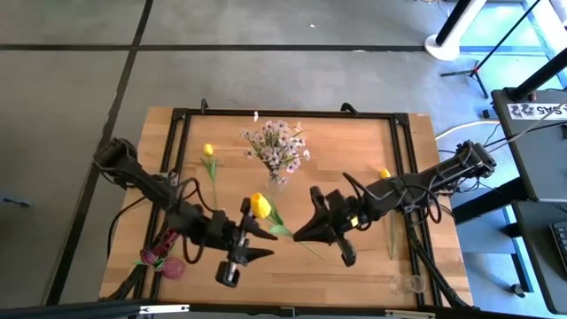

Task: Sort flowers into vase by color
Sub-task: Put the top yellow tulip into the bottom transparent vase

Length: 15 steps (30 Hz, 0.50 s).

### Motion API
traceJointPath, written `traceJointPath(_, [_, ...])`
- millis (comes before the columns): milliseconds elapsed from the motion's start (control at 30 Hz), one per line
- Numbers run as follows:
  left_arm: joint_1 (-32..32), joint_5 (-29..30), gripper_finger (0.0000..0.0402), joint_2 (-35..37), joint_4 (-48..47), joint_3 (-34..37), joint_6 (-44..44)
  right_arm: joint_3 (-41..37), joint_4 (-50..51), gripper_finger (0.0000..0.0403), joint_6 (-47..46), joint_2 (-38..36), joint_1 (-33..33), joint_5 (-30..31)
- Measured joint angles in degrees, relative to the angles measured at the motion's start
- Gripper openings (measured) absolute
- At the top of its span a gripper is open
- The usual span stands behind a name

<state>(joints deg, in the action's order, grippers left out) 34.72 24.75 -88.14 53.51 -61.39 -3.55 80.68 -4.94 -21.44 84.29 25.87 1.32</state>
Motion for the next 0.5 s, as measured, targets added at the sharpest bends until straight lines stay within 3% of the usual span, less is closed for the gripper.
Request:
traceJointPath(333, [-3.1, 4.8, 0.0124, -1.8, -0.3, -1.3, 1.7, 0.1, -0.9, 0.0, 2.0, 0.8, 0.0, 1.9])
traceJointPath(500, [-4.3, 1.3, 0.0124, -1.8, -0.3, -1.3, 1.9, 0.1, -1.1, 0.0, 2.2, 2.3, 0.1, 6.9])
